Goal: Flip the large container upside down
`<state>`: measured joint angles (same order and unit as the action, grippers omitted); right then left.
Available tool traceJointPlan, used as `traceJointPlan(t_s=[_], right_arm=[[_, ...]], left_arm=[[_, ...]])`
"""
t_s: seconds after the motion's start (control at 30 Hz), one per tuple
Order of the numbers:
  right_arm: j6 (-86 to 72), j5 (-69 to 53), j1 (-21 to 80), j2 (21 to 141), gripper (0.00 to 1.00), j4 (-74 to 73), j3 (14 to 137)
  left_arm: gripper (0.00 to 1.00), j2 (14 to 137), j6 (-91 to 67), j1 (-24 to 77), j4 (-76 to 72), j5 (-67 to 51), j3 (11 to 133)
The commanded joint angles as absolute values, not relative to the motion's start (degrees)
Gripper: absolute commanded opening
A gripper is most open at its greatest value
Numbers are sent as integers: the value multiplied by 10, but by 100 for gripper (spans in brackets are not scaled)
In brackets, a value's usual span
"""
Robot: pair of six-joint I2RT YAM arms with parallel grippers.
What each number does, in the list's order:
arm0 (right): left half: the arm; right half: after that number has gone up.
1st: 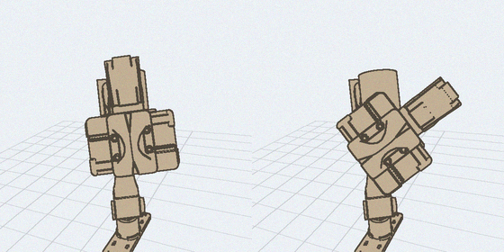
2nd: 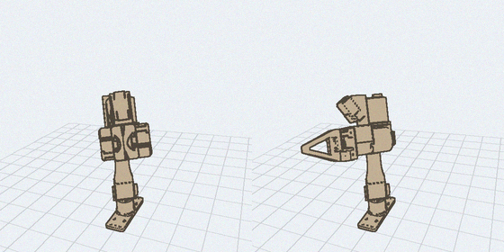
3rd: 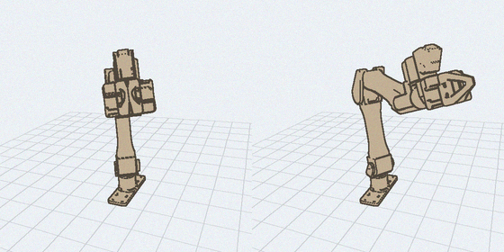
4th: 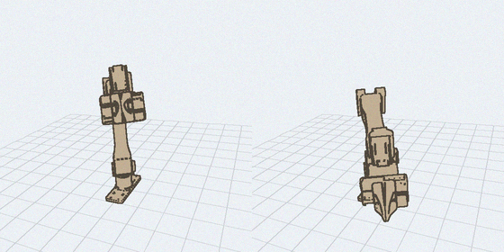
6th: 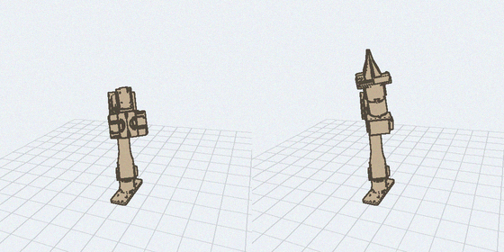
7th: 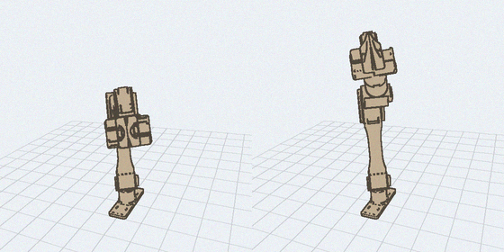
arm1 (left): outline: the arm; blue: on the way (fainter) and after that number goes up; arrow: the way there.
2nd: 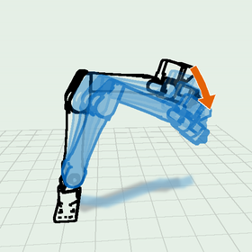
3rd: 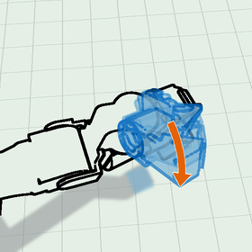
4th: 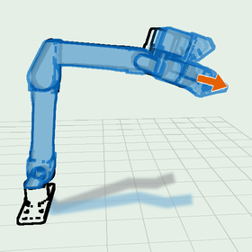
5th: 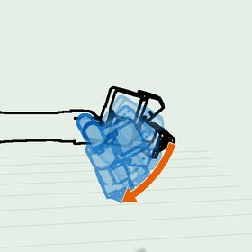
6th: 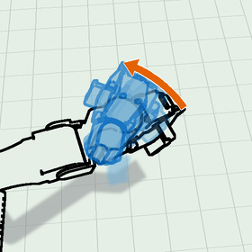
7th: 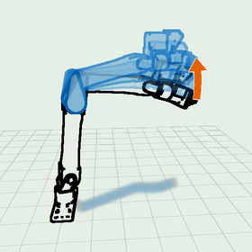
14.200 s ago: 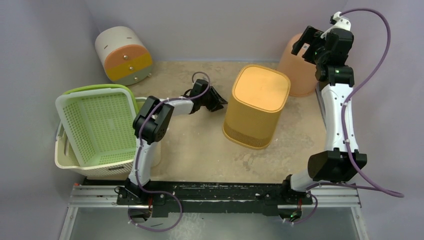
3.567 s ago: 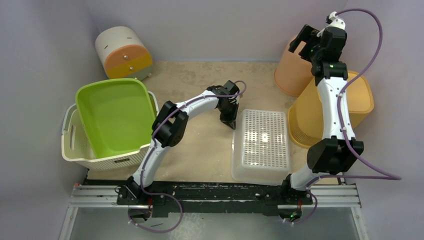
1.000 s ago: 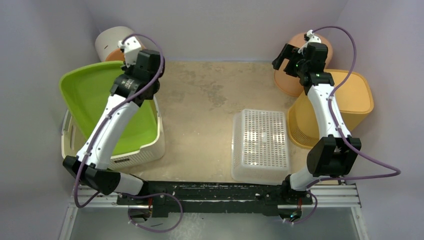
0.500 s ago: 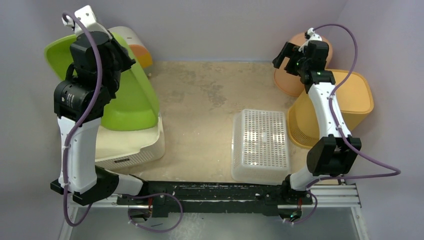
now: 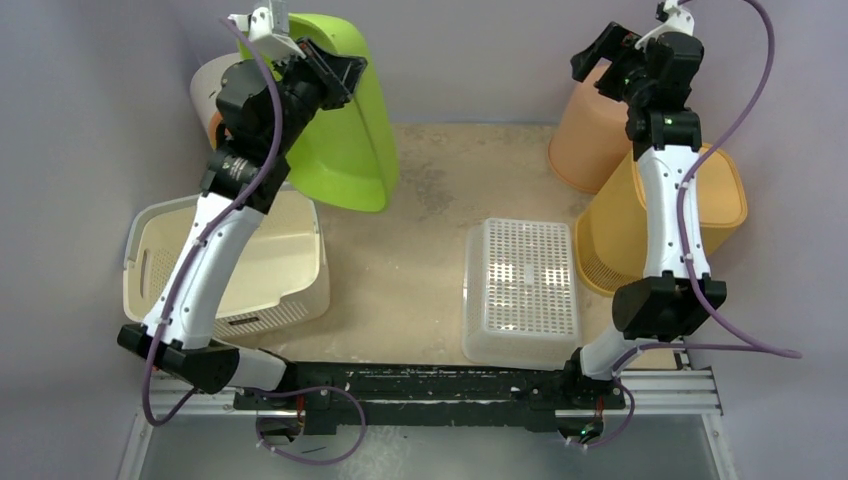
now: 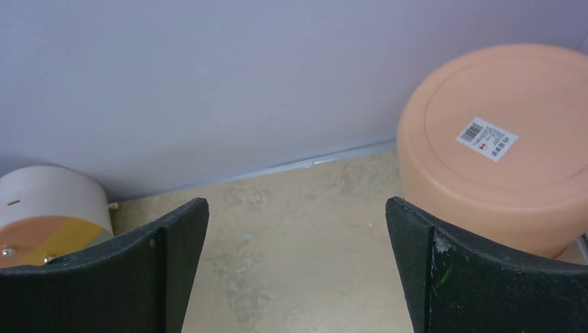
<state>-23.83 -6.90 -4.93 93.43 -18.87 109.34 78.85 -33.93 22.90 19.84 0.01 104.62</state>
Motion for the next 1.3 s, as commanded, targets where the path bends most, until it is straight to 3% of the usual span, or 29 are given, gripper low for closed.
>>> traceJointPlan(t_s=[0.0, 0.33, 0.67, 1.0, 1.27], right_arm=[[-255, -71, -52, 944, 100, -174, 1133], [-252, -62, -68, 910, 100, -164, 1076], [-236, -55, -82, 902, 100, -169, 1059], [-222, -49, -84, 899, 100, -169, 1043], [-210, -35, -86, 897, 100, -172, 1039]], left_arm=[[0, 819, -453, 228, -55, -93, 999], [0, 927, -517, 246, -123, -115, 1071], [0, 1012, -644, 259, -395, -114, 974], [0, 1231, -926, 257, -745, -62, 990], [0, 1354, -1029, 258, -856, -19, 1011]])
